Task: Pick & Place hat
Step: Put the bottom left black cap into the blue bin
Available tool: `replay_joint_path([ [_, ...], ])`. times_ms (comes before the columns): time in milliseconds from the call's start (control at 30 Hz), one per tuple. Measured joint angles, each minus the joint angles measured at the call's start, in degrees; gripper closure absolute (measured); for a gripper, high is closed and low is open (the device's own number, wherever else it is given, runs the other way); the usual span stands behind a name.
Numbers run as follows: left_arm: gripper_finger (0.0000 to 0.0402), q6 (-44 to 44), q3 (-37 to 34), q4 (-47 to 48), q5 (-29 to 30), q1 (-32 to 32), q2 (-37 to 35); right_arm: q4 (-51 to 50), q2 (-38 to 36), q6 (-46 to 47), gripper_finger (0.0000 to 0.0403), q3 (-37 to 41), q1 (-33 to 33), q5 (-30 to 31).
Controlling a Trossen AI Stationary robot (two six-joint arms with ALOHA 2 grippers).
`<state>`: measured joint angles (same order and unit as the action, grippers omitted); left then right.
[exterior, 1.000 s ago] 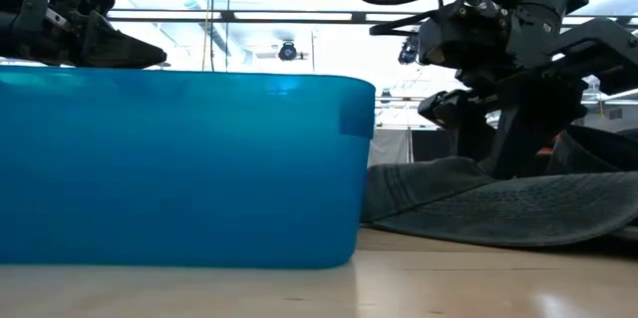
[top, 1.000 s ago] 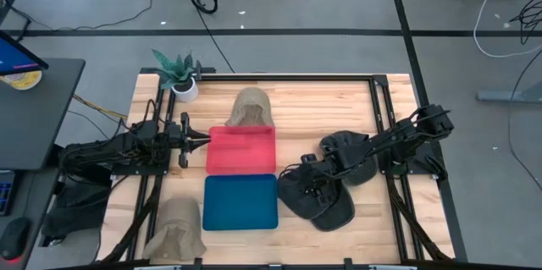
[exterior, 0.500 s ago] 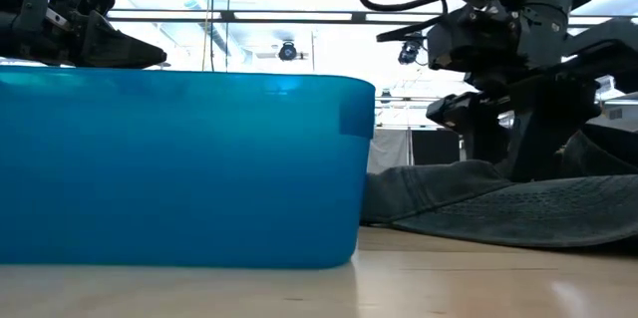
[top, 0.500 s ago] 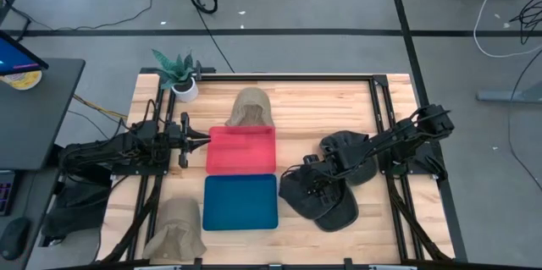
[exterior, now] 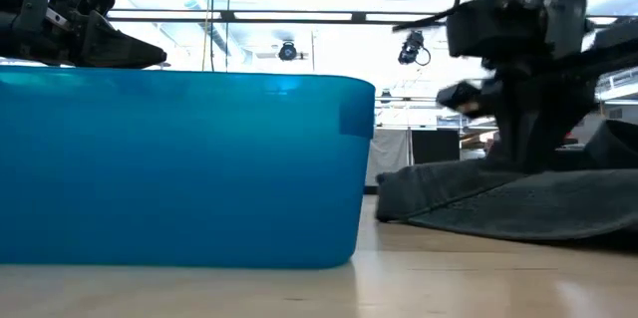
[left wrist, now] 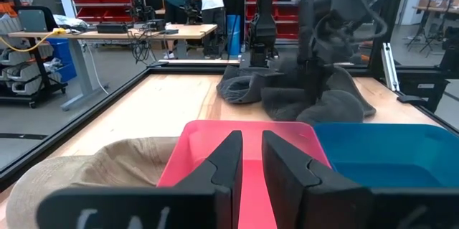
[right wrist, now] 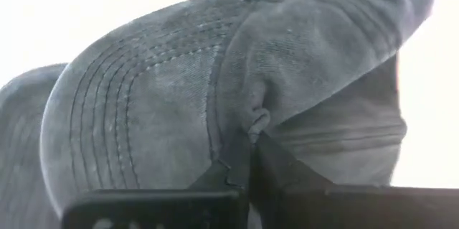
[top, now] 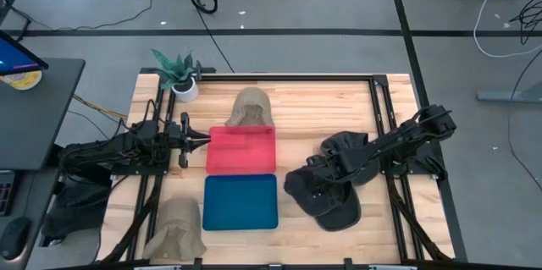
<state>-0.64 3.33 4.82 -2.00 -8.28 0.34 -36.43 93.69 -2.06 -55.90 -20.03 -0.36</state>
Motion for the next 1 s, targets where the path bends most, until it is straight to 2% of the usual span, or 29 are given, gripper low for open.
replay_joint_path([
  [233,0.0344,0.0,0.0,-0.3,0.0,0.0,0.0,-8.7,-3.7,0.3,0.0401,-5.8,-1.4,6.9],
  [700,0.0344,0.0,0.0,-0.3,0.0,0.0,0.0,-12.9,-6.2,-13.8,0.0403,-10.9,-1.6,18.4],
  [833,0.0344,0.0,0.0,-0.3,0.0,0.0,0.0,-13.0,-6.2,-19.6,0.0403,-12.6,-2.1,23.7],
  [1000,0.0344,0.0,0.0,-0.3,0.0,0.0,0.0,-8.9,-6.2,-32.1,0.0403,-14.4,-3.5,30.7],
])
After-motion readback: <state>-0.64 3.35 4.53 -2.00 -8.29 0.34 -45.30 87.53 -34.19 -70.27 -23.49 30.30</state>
